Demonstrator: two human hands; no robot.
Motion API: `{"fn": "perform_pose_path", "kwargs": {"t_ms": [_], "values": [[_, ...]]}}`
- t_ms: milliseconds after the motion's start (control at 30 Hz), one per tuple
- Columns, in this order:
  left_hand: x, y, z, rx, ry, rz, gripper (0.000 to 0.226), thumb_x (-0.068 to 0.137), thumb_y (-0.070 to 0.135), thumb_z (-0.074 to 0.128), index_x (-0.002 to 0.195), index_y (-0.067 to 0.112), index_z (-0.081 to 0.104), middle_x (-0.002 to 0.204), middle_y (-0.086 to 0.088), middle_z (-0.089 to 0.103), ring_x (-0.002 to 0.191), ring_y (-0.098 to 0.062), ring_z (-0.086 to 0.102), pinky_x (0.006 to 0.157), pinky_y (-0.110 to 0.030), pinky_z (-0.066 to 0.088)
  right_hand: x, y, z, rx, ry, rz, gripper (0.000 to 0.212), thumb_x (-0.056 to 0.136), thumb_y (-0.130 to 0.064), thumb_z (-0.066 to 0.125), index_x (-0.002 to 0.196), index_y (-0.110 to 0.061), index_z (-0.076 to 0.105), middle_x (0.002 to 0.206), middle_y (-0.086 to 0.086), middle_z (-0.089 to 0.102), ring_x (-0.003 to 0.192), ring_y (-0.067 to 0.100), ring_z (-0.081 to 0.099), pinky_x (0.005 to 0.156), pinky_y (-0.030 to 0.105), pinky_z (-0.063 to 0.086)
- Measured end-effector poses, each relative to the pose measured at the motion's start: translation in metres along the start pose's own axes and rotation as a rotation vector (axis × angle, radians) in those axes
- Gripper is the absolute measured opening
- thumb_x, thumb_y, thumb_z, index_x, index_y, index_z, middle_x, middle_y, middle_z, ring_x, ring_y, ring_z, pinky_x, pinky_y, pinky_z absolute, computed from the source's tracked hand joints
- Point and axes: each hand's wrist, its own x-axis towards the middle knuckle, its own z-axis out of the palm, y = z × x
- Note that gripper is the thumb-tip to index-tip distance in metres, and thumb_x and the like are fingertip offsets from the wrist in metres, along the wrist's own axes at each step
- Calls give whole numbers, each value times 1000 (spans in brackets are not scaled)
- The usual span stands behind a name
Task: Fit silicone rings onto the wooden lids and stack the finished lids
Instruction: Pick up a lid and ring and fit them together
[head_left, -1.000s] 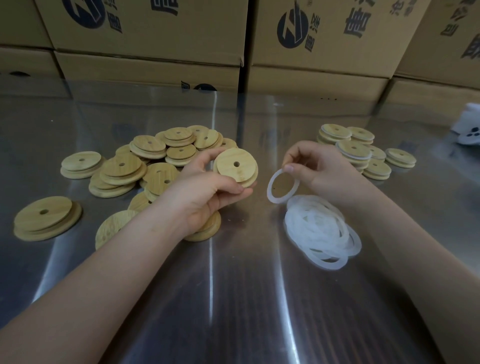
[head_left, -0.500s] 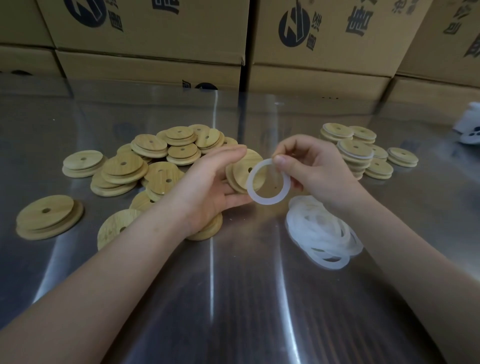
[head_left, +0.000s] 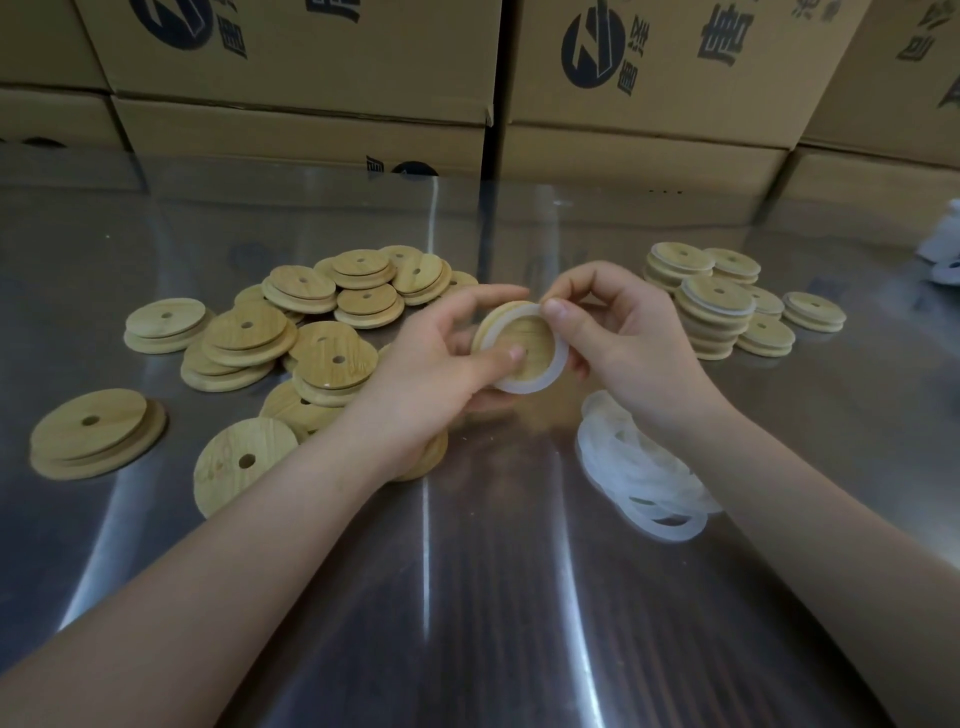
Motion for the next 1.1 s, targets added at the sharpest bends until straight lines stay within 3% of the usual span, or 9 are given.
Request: {"fn": "perform_pose_path", "kwargs": {"t_ms": [133, 333, 533, 733, 933, 1033, 1100], "values": [[0, -2, 1, 99, 10, 92, 35, 93, -2, 59, 118, 23, 63, 100, -3, 75, 94, -15, 72, 71, -29, 60, 0, 1, 1, -23, 17, 4, 17, 96, -10, 58, 85, -23, 60, 68, -14, 61, 57, 4, 54, 52, 18, 45], [1, -4, 2, 229, 32, 172, 38, 95, -1, 56, 115, 31, 61, 104, 3, 73, 99, -12, 69, 85, -38, 60, 0, 3, 3, -10, 39, 23, 20, 96, -6, 56, 83, -21, 58, 66, -15, 60, 58, 2, 54, 54, 15, 44], [1, -6, 0, 304, 29, 233, 45, 94, -2, 57, 125, 30, 57, 99, 8, 72, 93, -4, 69, 78, -25, 58, 0, 4, 4, -38, 55, 16, 22, 96, -5, 57, 83, -23, 59, 68, -18, 61, 60, 1, 55, 57, 15, 45], [0, -7, -2, 387, 68, 356, 32, 89, 3, 61, 113, 24, 56, 96, 1, 72, 95, -22, 70, 87, -56, 54, 1, 2, 3, -33, 55, 30, 23, 96, -1, 55, 82, -19, 58, 62, -14, 59, 55, 5, 53, 52, 21, 46], [-1, -6, -2, 451, 111, 449, 17, 88, 9, 61, 102, 18, 55, 93, 3, 67, 91, -21, 67, 80, -54, 54, 1, 3, 2, -29, 48, 36, 22, 96, -1, 54, 82, -19, 57, 63, -11, 59, 56, 8, 54, 53, 23, 48], [0, -6, -1, 472, 125, 472, 9, 91, 15, 59, 99, 15, 55, 89, -6, 62, 85, -32, 62, 74, -56, 51, 1, 3, 1, -27, 46, 32, 21, 96, -2, 55, 83, -19, 58, 66, -9, 60, 58, 14, 56, 55, 27, 50], [-1, -6, -2, 494, 131, 490, 4, 93, 17, 58, 96, 15, 56, 86, -5, 60, 83, -32, 60, 73, -56, 50, 0, 3, 1, -28, 38, 28, 22, 96, -2, 55, 83, -19, 58, 68, -9, 60, 59, 15, 57, 56, 27, 51]]}}
